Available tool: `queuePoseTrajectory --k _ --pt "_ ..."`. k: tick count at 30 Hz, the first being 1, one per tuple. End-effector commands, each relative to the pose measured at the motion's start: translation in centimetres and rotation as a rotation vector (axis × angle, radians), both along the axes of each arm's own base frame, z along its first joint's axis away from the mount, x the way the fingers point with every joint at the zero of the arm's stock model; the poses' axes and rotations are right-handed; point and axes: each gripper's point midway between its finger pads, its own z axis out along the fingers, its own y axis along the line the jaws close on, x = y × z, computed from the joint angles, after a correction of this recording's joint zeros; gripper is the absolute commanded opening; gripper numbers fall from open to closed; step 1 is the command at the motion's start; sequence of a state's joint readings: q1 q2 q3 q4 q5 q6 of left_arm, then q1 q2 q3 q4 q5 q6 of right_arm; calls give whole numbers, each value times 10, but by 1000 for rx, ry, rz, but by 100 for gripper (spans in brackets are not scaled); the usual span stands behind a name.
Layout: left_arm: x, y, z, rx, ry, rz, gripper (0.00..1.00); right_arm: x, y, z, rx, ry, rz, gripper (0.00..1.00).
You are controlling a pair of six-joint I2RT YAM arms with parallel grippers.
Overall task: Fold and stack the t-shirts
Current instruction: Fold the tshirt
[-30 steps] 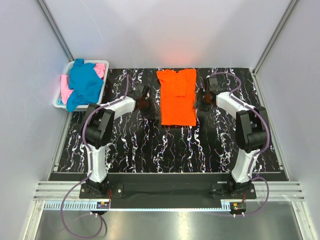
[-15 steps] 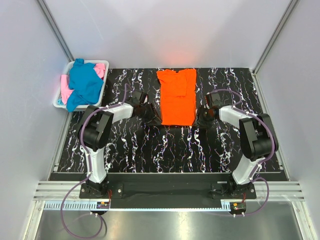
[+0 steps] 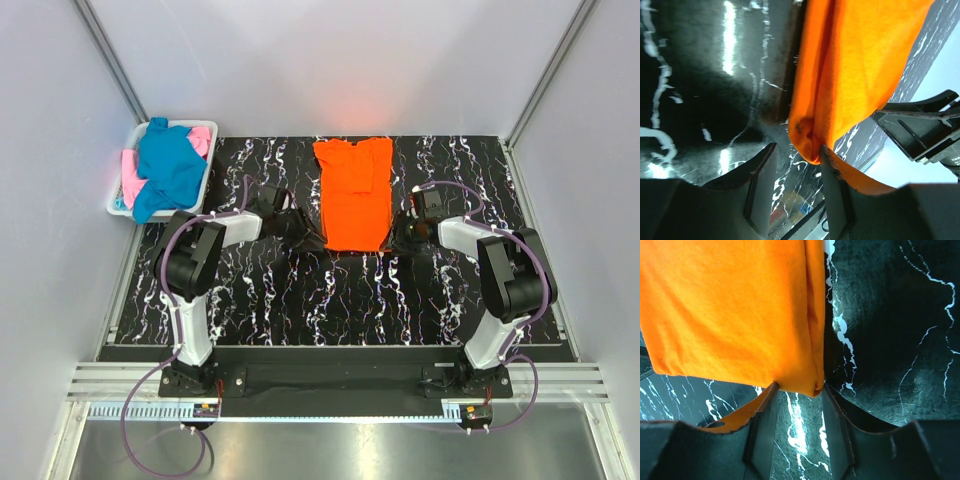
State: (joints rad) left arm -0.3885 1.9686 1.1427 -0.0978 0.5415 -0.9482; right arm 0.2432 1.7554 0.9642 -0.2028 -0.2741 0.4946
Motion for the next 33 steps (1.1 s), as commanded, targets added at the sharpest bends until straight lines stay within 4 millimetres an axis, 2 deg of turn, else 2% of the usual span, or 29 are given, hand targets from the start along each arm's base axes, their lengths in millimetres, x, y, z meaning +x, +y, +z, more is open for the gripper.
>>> queuePoseTrajectory --k 1,5,12,15,25,33 --pt "5 4 19 -16 -36 31 43 7 -7 0 -42 -32 -31 47" --pt "7 11 24 -2 -43 64 43 5 -12 2 -64 -32 -51 46" --pt "9 4 41 -87 -62 74 42 4 -17 8 -87 -42 -58 46" --pt "7 2 42 -105 -54 68 42 5 -16 10 -89 -47 -55 46" --pt "7 -13 30 -107 -38 0 43 9 -14 2 -87 -26 -47 45" --pt "4 -22 6 -63 -1 -31 42 16 -9 -2 -69 -19 -37 41"
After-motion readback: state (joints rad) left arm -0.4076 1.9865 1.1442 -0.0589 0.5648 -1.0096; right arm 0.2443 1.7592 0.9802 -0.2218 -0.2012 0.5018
